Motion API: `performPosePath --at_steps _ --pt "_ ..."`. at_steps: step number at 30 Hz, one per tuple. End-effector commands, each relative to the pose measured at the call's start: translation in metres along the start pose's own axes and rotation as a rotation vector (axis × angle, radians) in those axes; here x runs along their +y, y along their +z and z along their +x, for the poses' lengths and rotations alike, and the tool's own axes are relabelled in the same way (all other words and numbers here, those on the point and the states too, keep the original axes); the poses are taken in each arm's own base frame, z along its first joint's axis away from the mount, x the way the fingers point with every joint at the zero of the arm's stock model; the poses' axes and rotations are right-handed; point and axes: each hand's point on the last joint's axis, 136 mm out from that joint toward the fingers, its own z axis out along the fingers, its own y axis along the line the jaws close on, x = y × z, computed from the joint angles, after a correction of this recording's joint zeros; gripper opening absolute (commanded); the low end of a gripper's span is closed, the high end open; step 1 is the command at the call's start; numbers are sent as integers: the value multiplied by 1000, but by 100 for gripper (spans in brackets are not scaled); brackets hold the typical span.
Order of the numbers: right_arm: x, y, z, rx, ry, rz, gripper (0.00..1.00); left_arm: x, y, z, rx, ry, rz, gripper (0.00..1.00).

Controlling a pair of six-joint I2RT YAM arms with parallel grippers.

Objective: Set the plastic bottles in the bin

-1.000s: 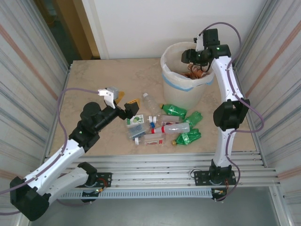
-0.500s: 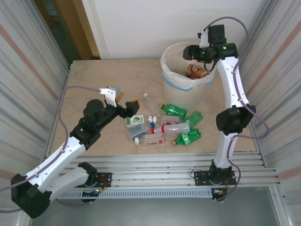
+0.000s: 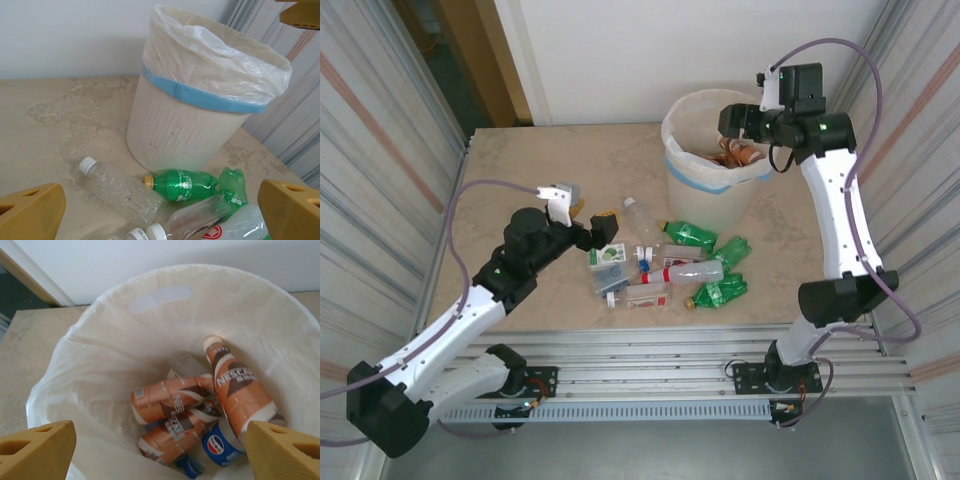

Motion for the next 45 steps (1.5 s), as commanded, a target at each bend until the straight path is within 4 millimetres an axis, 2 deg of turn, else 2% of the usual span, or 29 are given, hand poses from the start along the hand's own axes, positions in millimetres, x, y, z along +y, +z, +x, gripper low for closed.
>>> performPosePath --at_steps 1,5,7,12,15,19,23,26,35,41,45 --pt "-2 -26 -4 -74 -5 39 87 1 0 -15 -24 0 -15 99" --pt "-7 -46 5 -108 -10 80 90 5 6 -8 6 -19 -30 99" --pt "-12 -44 21 -82 -10 98 92 8 9 -4 30 -25 -43 99" --pt "-28 -58 39 -92 0 179 97 13 17 15 124 -31 -64 99" --pt "-37 -63 49 -93 8 217 98 10 22 28 185 -15 -37 98" --pt "-44 -69 59 -96 23 250 98 -7 25 48 273 88 26 92" --pt "-49 -75 63 -113 43 261 98 -29 21 76 369 277 82 87" --pt "-51 -76 66 -118 57 263 98 -44 18 104 419 434 115 88" --pt "-54 -75 70 -118 83 258 98 -64 27 175 532 740 158 89" --pt "-54 -76 70 -118 87 252 98 -69 37 199 594 789 197 88" --pt "-56 -74 71 -111 91 253 98 -65 40 212 650 806 199 87"
